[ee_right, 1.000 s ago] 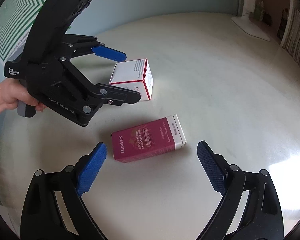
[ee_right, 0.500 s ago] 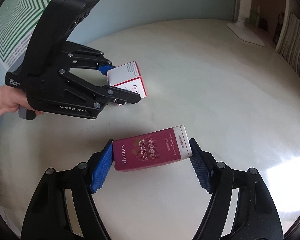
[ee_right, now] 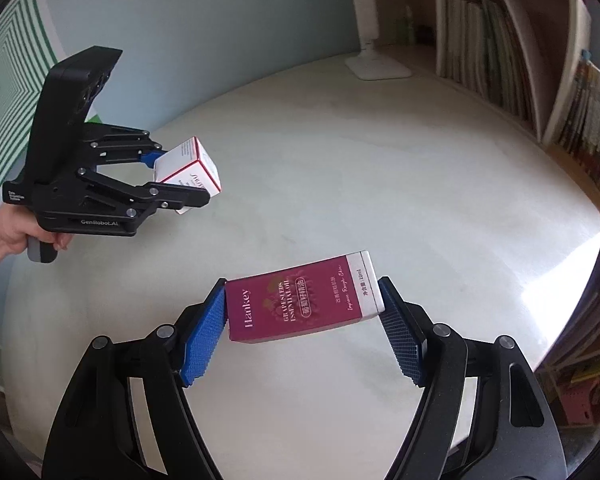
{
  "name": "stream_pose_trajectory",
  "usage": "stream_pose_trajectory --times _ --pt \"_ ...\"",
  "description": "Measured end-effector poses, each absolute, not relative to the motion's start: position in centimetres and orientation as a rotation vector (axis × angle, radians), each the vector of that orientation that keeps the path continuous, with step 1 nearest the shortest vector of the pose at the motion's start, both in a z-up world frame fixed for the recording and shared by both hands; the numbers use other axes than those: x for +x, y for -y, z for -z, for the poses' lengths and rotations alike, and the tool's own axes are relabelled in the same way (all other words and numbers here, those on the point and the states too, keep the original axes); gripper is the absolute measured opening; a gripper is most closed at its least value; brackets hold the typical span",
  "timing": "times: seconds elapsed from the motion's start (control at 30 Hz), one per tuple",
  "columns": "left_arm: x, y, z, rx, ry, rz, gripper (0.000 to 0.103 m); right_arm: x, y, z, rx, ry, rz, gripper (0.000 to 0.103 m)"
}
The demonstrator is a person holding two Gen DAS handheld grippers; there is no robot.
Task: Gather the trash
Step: 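Grasp the white cream box with left tool while right tool grasps the maroon box, then carry both boxes over the teal wastebasket with both tools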
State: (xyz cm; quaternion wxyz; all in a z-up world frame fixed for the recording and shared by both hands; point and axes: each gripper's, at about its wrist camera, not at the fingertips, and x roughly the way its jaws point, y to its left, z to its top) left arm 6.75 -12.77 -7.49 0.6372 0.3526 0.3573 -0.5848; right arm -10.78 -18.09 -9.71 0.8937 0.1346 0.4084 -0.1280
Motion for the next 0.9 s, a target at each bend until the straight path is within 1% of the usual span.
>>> stream_pose_trajectory --times 0.27,0.47,0.63,0.9 --pt "-3.3 18.0 6.4 0.858 -0.748 1.465 0.038 -21.1 22.2 8.3 0.343 -0.78 0.399 0.073" --pt "-12.6 22.5 6.4 0.918 -0.708 1.589 0.038 -29.8 25.1 8.7 0.418 -0.739 0.511 0.073" --pt "-19.2 25.5 7.4 0.954 -0.711 1.672 0.038 -36.6 27.2 10.3 0.496 -0.722 0.598 0.073" --pt "-28.2 29.0 11.5 1.032 -0.762 1.76 0.038 -45.8 29.6 14.8 0.662 -0.726 0.678 0.073"
